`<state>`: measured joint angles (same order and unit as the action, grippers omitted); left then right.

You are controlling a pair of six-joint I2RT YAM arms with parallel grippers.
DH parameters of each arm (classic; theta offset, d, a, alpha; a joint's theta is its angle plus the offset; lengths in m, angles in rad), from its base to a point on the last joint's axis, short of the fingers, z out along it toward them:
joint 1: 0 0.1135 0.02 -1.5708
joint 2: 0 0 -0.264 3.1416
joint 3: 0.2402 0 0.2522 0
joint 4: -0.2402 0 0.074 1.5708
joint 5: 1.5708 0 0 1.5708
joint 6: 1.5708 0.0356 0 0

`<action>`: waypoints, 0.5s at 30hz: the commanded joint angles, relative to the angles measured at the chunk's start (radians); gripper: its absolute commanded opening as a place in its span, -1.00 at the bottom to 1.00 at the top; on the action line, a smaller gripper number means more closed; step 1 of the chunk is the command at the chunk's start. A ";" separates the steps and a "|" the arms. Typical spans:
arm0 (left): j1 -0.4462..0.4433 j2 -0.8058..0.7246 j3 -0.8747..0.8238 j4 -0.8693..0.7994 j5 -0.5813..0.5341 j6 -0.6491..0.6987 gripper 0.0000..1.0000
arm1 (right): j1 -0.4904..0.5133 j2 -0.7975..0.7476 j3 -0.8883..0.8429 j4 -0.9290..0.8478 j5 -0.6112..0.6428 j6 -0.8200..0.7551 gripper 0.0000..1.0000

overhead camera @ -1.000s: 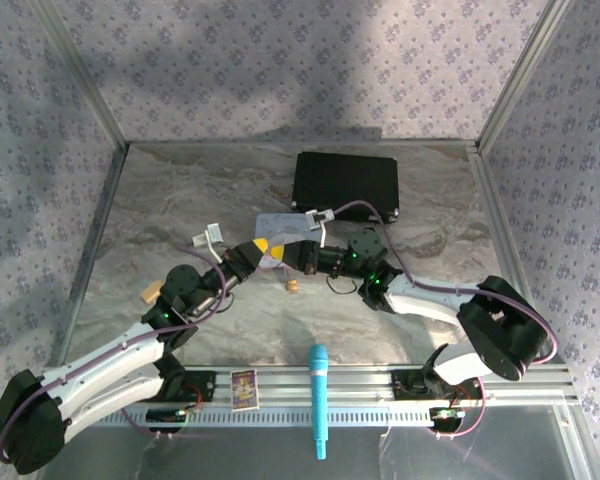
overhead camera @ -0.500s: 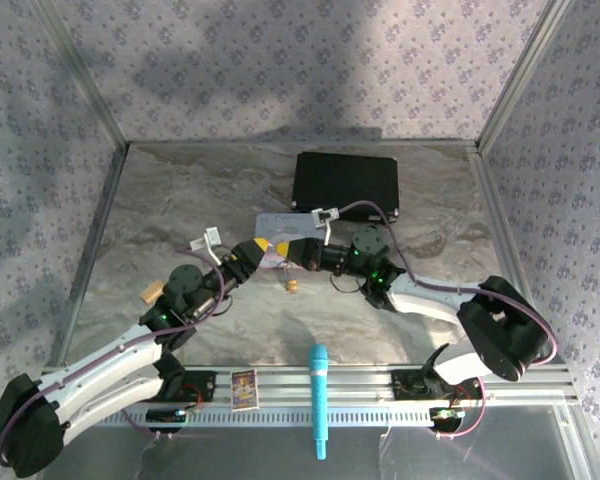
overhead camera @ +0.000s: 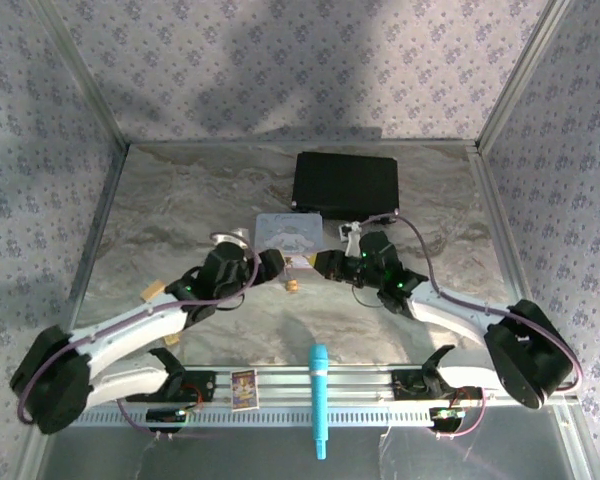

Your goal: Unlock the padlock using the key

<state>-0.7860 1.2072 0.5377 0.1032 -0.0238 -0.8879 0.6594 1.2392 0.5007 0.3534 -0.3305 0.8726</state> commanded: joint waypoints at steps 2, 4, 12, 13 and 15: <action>-0.015 0.101 0.051 0.109 0.050 0.086 0.51 | -0.001 -0.026 -0.034 -0.069 0.041 -0.042 -1.00; -0.020 0.142 0.044 0.152 0.032 0.086 0.51 | 0.000 -0.029 -0.046 -0.074 0.049 -0.044 -1.00; -0.044 0.355 0.099 0.253 0.024 0.096 0.39 | -0.001 -0.048 -0.094 -0.100 0.072 -0.044 -1.00; -0.046 0.368 0.100 0.263 0.019 0.100 0.38 | -0.003 -0.049 -0.097 -0.102 0.072 -0.043 -1.00; -0.050 0.394 0.097 0.283 -0.006 0.105 0.36 | -0.003 -0.048 -0.101 -0.102 0.070 -0.044 -1.00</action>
<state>-0.8272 1.5753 0.6144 0.3145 -0.0025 -0.8082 0.6586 1.2091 0.4137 0.2741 -0.2790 0.8467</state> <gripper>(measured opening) 0.685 0.051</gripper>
